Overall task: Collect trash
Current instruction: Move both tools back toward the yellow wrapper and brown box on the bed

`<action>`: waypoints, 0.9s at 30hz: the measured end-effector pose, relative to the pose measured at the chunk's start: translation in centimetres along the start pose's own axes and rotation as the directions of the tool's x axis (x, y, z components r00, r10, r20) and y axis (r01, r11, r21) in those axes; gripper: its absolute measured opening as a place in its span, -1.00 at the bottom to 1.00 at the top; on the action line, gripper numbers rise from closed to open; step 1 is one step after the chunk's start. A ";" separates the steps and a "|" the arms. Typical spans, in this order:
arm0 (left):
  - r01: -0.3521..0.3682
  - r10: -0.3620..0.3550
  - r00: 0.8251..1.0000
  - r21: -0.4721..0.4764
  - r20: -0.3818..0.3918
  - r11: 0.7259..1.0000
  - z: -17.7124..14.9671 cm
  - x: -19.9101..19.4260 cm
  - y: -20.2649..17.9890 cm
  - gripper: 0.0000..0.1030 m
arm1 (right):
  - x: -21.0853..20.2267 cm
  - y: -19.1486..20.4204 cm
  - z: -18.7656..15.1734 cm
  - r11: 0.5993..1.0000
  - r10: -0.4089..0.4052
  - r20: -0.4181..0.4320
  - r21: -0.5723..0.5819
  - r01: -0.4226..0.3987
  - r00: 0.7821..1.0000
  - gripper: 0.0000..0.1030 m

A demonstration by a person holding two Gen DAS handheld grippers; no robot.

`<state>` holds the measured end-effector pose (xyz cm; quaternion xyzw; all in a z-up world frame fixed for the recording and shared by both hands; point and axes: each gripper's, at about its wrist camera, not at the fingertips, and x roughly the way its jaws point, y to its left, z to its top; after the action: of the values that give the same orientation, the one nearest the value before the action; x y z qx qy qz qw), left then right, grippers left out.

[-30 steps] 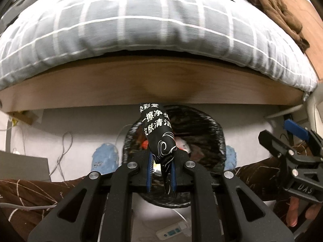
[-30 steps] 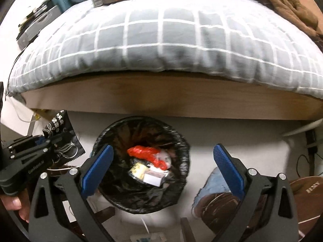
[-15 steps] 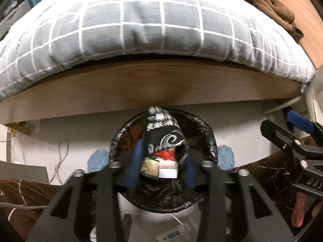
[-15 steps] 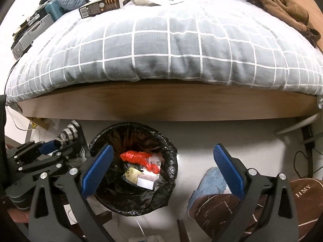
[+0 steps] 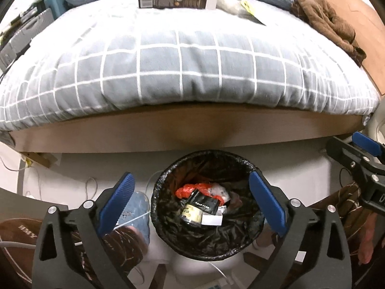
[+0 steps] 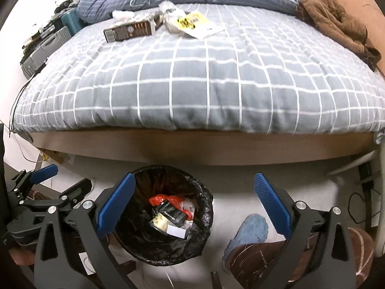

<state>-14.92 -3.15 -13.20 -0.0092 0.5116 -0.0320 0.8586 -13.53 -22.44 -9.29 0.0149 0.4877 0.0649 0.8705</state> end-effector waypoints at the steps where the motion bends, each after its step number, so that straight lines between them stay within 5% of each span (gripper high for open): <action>1: 0.000 0.000 1.000 -0.001 0.007 1.000 0.1 -0.3 0.3 0.87 | -0.4 0.0 0.3 1.000 0.002 0.011 -0.002 -0.002 1.000 0.85; 27: -0.029 0.036 0.980 -0.037 0.195 0.999 8.7 -8.0 2.7 0.88 | -6.2 2.3 9.1 0.997 0.030 0.190 -0.073 -0.017 0.981 0.85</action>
<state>-10.96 -0.09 -2.23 -0.0185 0.4255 -0.0081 0.9047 -9.16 -20.64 0.93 -0.0043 0.3991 0.0909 0.9124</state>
